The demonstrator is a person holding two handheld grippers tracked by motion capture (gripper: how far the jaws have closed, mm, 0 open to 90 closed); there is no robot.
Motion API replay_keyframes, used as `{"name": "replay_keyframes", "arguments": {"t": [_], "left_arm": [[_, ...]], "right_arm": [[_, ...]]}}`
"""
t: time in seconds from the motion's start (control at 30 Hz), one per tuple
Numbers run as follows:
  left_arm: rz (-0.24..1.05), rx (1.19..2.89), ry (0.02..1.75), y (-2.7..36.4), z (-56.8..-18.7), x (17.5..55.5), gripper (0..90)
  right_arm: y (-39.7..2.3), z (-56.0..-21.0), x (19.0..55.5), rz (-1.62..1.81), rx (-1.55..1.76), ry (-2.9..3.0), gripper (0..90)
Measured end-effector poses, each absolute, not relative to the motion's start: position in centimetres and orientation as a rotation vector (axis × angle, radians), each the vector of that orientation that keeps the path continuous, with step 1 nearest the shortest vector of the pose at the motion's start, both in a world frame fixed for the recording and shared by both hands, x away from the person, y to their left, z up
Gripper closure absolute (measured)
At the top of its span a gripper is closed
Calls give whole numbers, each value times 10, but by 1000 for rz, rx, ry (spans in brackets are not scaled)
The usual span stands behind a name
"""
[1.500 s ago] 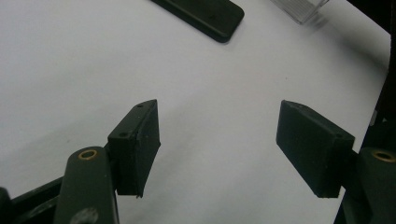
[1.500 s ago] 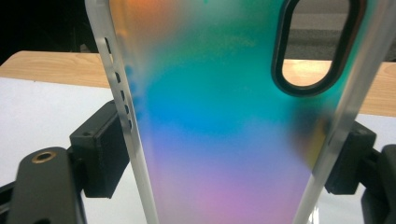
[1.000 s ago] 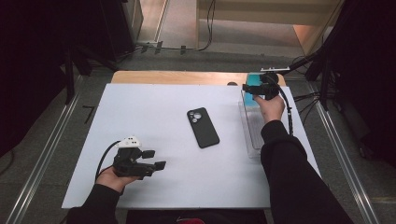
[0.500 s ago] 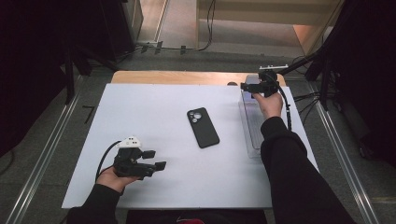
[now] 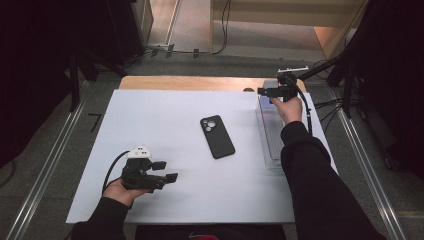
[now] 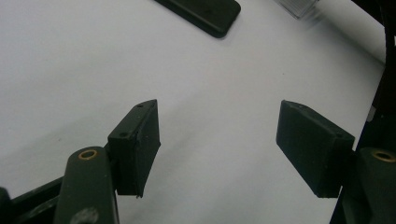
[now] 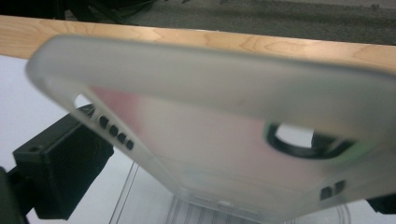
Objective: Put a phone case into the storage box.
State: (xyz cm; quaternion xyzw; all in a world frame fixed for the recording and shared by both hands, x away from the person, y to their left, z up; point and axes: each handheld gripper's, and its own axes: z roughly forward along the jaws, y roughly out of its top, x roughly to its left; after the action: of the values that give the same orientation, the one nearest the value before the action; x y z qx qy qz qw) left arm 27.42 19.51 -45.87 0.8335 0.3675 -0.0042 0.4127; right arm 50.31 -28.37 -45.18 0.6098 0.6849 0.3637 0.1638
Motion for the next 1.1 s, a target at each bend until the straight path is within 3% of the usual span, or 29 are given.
{"name": "replay_keyframes", "arguments": {"t": [1.1], "left_arm": [[-7, 2105, 929, 195, -459, 274, 304]], "right_arm": [[-291, -429, 485, 986, 1736, 2016, 0]]}}
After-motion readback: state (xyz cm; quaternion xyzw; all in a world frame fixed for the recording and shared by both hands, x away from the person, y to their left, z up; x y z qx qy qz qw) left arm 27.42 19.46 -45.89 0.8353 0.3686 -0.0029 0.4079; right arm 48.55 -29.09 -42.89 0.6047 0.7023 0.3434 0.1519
